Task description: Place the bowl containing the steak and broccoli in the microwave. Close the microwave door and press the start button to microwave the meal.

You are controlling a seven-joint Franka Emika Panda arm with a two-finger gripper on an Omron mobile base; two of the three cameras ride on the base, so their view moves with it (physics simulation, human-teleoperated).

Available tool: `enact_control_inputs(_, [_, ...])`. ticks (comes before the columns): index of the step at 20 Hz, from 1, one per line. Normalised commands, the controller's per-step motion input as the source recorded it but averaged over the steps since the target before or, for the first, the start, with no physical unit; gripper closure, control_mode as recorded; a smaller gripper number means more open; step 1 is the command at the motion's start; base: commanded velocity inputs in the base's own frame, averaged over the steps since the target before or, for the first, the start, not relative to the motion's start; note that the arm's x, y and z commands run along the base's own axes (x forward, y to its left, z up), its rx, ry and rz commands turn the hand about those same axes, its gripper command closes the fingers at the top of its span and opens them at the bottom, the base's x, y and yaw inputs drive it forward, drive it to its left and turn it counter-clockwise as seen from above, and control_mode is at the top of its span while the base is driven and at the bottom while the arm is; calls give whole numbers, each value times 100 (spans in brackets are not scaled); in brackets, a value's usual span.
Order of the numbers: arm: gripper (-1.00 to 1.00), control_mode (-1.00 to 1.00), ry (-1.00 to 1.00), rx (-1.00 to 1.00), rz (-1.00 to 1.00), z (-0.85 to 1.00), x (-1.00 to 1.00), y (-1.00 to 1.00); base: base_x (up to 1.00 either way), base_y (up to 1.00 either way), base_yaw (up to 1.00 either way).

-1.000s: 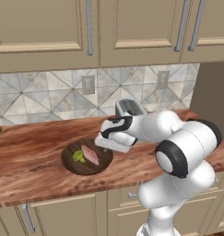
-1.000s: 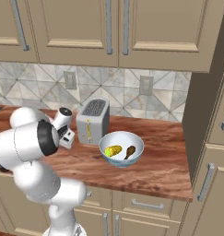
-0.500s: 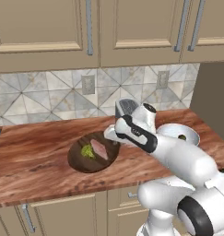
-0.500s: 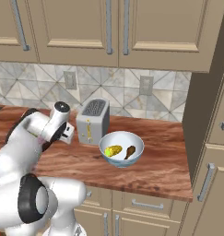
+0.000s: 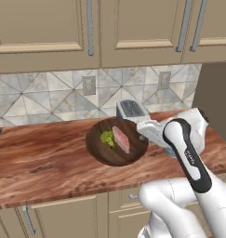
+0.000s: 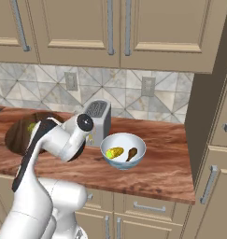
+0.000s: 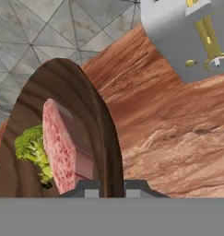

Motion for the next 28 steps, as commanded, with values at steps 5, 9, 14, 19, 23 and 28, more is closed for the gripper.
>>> enact_control_inputs(5, [100,-100,0,28,-13,95,-65,-98,0,0,0])
enact_control_inputs(9, [100,-100,0,24,-12,54,-55,-78,0,0,0])
enact_control_inputs(14, [100,-100,0,0,-5,22,-39,-30,0,0,0])
enact_control_inputs(19, [100,-100,2,0,-2,9,-2,-3,0,0,0])
enact_control_inputs(23, [100,100,1,0,0,0,0,0,-3,0,0])
enact_control_inputs(28, [100,100,0,0,0,0,0,0,-45,0,0])
